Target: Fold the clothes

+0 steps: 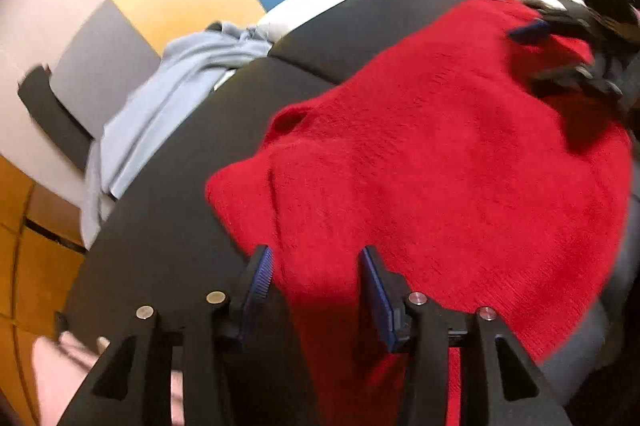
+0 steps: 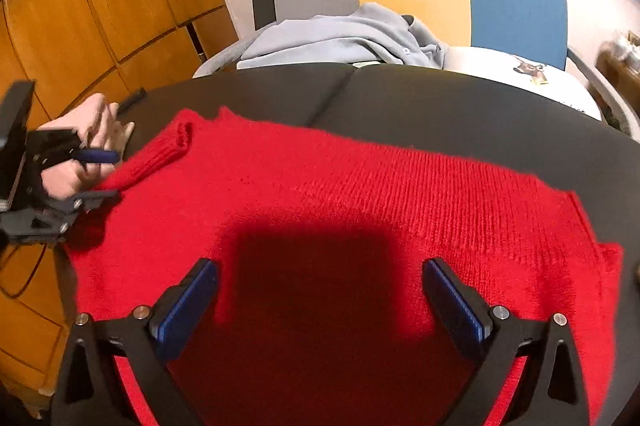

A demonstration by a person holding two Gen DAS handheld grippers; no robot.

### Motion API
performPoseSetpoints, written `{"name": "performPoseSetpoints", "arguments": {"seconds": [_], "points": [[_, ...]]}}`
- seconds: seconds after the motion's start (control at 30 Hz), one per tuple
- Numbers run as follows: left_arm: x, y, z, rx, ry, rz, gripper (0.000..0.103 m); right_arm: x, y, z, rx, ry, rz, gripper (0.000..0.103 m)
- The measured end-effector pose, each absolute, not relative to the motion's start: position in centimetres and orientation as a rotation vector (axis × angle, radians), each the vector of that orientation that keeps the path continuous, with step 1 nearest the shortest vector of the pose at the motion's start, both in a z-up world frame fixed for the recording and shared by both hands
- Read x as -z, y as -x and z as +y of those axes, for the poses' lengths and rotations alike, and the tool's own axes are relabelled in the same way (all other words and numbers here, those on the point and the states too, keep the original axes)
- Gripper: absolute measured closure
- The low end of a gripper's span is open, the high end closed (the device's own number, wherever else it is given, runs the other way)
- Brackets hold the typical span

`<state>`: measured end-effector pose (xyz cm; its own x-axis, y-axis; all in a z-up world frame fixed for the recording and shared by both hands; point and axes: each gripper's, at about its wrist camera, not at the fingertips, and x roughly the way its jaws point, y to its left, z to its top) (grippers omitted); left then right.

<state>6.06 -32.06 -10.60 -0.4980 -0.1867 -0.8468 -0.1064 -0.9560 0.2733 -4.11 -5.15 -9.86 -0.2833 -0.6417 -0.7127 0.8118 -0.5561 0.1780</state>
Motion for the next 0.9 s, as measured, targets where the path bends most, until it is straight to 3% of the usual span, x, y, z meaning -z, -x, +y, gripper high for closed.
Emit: {"name": "performPoseSetpoints", "arguments": {"seconds": [0.03,0.07,0.17,0.23,0.33,0.47,0.53,0.7,0.9], "points": [[10.6,-5.6,-32.9,2.648,-1.552,-0.368,0.069,10.1,4.1,-5.2,1.955,-0.94,0.274,0.0],[10.4,-5.3,-34.2,2.657,-1.529,-0.235,0.088,10.2,4.1,-5.2,1.954,-0.928,0.275,0.0],[9.7,-5.0,-39.3,2.643,-1.395,0.267,0.094,10.3,4.6,-4.8,1.941,-0.917,0.226,0.0],[10.4,-5.4,-42.6,2.609,-1.338,0.571,0.094,10.3,5.0,-4.5,1.928,-0.92,0.182,0.0],[12.1,-6.1,-42.8,2.58,-1.402,0.653,0.092,10.4,5.3,-3.9,1.91,-0.921,0.114,0.0],[12.2,-9.6,-42.6,2.627,-1.329,0.873,0.066,10.4,5.3,-3.7,1.897,-0.921,0.074,0.0],[11.7,-12.3,-42.1,2.65,-1.261,0.915,0.059,10.4,5.3,-3.6,1.895,-0.918,0.067,0.0],[12.6,-18.3,-40.6,2.595,-1.239,1.004,0.059,10.4,5.5,-3.6,1.888,-0.914,0.053,0.0],[17.6,-24.5,-37.0,2.464,-1.162,1.604,0.06,10.5,5.8,-3.2,1.873,-0.912,0.013,0.0]]}}
